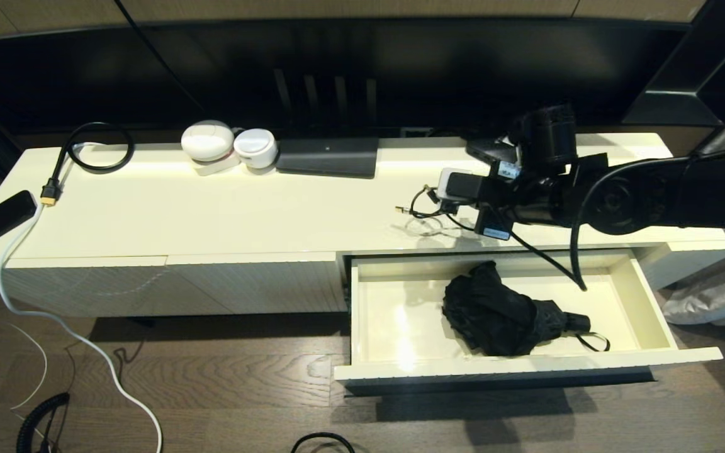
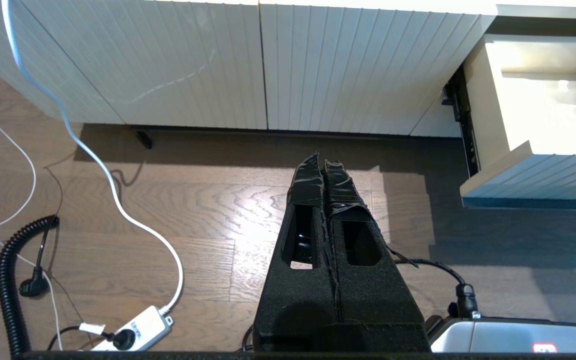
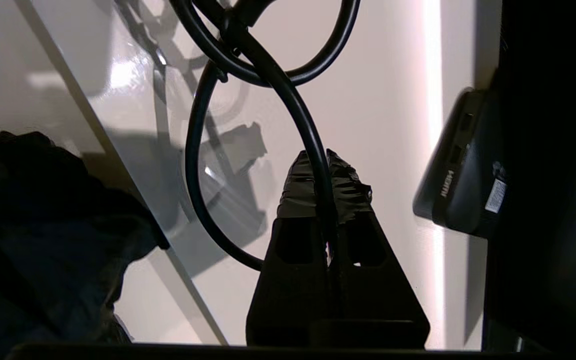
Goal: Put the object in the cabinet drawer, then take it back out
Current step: Take the data cable out of the drawer and put it on the table, then take the umbrella out of the drawer and put it on the table
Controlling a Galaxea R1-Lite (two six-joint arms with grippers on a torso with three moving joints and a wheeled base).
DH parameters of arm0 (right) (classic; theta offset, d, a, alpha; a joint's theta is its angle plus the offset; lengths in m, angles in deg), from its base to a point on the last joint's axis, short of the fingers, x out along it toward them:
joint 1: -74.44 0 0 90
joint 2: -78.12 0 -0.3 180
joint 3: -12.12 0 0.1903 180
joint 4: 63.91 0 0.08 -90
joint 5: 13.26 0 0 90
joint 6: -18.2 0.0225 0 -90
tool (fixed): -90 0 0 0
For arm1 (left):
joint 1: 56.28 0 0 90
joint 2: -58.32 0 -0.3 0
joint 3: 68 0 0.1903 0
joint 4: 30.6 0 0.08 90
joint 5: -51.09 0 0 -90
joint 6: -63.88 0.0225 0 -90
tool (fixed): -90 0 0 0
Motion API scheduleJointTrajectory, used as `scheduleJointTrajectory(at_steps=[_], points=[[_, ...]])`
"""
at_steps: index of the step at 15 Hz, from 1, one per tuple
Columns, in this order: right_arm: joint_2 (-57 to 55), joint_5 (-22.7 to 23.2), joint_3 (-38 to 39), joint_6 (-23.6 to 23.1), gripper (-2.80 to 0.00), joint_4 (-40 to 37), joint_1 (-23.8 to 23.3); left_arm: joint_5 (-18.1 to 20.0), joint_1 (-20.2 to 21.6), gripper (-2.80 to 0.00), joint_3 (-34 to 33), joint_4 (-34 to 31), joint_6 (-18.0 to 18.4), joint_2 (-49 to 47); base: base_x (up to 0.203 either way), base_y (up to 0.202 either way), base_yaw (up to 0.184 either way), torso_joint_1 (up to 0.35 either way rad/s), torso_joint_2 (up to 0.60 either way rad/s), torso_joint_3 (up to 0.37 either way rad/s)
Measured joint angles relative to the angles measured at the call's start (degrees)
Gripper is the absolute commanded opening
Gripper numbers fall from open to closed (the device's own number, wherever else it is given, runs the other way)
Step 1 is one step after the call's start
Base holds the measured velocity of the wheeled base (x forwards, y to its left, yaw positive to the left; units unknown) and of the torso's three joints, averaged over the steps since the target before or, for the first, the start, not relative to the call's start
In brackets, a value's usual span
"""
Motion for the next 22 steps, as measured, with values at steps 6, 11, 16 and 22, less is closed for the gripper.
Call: scheduleJointTrajectory(at_steps=[6,11,16,22], points=[[-5.3,-1.3,-1.0,-0.1,-2.80,7.9,-0.5,0.0,0.0,-2.80,0.0,0.0,0.0,0.0,0.000,0.000,0.000,0.000,0.00,0.000],[-6.2,-1.0,-0.6,0.0,0.00,8.3,-1.8,0.0,0.0,-2.80,0.0,0.0,0.0,0.0,0.000,0.000,0.000,0.000,0.00,0.000],[-4.7,-1.1,0.0,0.0,0.00,7.8,-1.9,0.0,0.0,-2.80,0.0,0.0,0.0,0.0,0.000,0.000,0.000,0.000,0.00,0.000],[6.5,-0.6,7.8,-0.4,0.00,5.0,-2.6,0.0,0.0,-2.80,0.0,0.0,0.0,0.0,0.000,0.000,0.000,0.000,0.00,0.000]])
